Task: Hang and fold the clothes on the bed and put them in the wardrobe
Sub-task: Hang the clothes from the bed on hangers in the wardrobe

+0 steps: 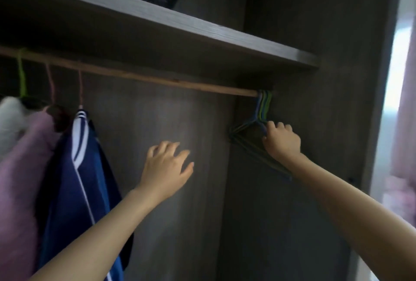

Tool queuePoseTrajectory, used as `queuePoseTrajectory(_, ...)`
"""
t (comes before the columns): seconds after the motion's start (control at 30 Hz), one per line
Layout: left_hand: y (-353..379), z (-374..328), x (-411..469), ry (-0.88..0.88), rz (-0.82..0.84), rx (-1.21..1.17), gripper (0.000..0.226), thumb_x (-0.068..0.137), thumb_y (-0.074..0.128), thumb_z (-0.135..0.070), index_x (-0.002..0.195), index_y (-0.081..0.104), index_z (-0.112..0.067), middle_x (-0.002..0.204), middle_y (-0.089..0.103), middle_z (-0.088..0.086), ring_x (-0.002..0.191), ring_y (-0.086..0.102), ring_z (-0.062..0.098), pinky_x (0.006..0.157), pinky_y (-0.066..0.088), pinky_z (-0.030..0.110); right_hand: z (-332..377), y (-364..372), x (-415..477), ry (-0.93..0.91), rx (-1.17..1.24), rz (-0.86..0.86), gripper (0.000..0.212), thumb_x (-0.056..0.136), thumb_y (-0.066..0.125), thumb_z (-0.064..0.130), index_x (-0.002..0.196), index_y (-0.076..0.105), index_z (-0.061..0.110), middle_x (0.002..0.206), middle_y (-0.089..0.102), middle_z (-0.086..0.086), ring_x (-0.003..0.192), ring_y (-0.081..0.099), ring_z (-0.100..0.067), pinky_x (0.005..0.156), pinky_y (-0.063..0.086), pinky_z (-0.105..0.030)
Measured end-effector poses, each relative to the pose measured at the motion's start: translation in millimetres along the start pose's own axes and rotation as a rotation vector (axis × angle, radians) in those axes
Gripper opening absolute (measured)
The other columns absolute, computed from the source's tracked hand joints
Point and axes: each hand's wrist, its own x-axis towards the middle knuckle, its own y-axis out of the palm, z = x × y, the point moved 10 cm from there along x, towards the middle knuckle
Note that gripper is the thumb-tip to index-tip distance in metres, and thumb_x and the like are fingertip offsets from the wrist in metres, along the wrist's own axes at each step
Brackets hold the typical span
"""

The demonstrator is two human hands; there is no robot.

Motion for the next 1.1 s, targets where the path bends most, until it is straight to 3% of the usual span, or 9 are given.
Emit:
queuePoseTrajectory(0.13, 35, -5, 6, -0.002, 0.033, -0.008, 0.046, 0.095, 0.034, -0.05, 0.135, 0.046, -0.031, 0.146, 0.037, -0.003, 0.134, 0.029, 0.016, 0.103, 0.019, 0.03, -29, 28, -17, 0.024, -0.206, 0.146, 0.033, 0.093, 0.049, 0.019, 0.124, 0.04, 0.014, 0.12, 0.057, -0.009, 0.108, 0.058, -0.03, 0.068, 0.038, -0.032)
queuePoseTrajectory(0.27, 50, -6, 3, -0.011, 0.06, -0.021, 0.049, 0.093, 0.031, -0.052, 0.132, 0.05, -0.03, 0.143, 0.042, 0.0, 0.131, 0.034, 0.019, 0.101, 0.023, 0.032, -45, 40, -20, 0.035, -0.324, 0.223, 0.031, 0.091, 0.051, 0.014, 0.122, 0.05, 0.014, 0.119, 0.062, -0.004, 0.109, 0.061, -0.026, 0.069, 0.038, -0.03)
queuePoseTrajectory(0.47, 58, 2, -7, -0.047, 0.079, -0.118, 0.065, 0.079, 0.021, -0.051, 0.129, 0.055, -0.026, 0.14, 0.045, 0.003, 0.129, 0.038, 0.021, 0.101, 0.026, 0.035, -34, 30, -21, -0.052, -0.382, 0.129, 0.025, 0.095, 0.037, 0.005, 0.116, 0.05, 0.005, 0.116, 0.063, -0.008, 0.103, 0.064, -0.029, 0.064, 0.04, -0.031)
queuePoseTrajectory(0.63, 70, 10, -13, -0.068, 0.104, -0.098, 0.069, 0.079, 0.013, -0.053, 0.133, 0.049, -0.03, 0.143, 0.041, -0.002, 0.131, 0.034, 0.017, 0.101, 0.024, 0.032, -38, 10, -24, -0.02, -0.315, -0.002, 0.022, 0.096, 0.034, 0.008, 0.117, 0.04, 0.005, 0.112, 0.057, -0.01, 0.095, 0.065, -0.032, 0.058, 0.037, -0.033)
queuePoseTrajectory(0.77, 77, 12, -16, -0.075, 0.11, -0.114, 0.067, 0.081, 0.015, -0.053, 0.132, 0.051, -0.03, 0.142, 0.042, -0.002, 0.129, 0.035, 0.018, 0.099, 0.025, 0.032, -35, 4, -28, 0.013, -0.238, -0.023, 0.022, 0.095, 0.037, 0.006, 0.116, 0.04, 0.004, 0.11, 0.056, -0.013, 0.094, 0.064, -0.035, 0.062, 0.043, -0.036)
queuePoseTrajectory(0.9, 82, 18, -17, -0.084, 0.084, -0.148, 0.045, 0.096, 0.034, -0.048, 0.134, 0.048, -0.029, 0.144, 0.038, 0.0, 0.131, 0.031, 0.018, 0.099, 0.025, 0.032, -31, -1, -33, 0.026, -0.239, -0.039, 0.027, 0.094, 0.035, 0.004, 0.121, 0.038, 0.003, 0.112, 0.053, -0.013, 0.094, 0.063, -0.037, 0.065, 0.044, -0.038)
queuePoseTrajectory(1.1, 85, 23, -28, -0.155, 0.043, -0.272, 0.06, 0.095, 0.042, -0.044, 0.148, 0.021, -0.025, 0.152, 0.019, 0.009, 0.135, 0.017, 0.025, 0.106, 0.024, 0.041, -17, -6, -55, 0.042, -0.072, -0.063, 0.037, 0.09, 0.039, -0.002, 0.126, 0.04, 0.004, 0.116, 0.052, -0.019, 0.095, 0.058, -0.045, 0.072, 0.043, -0.042)
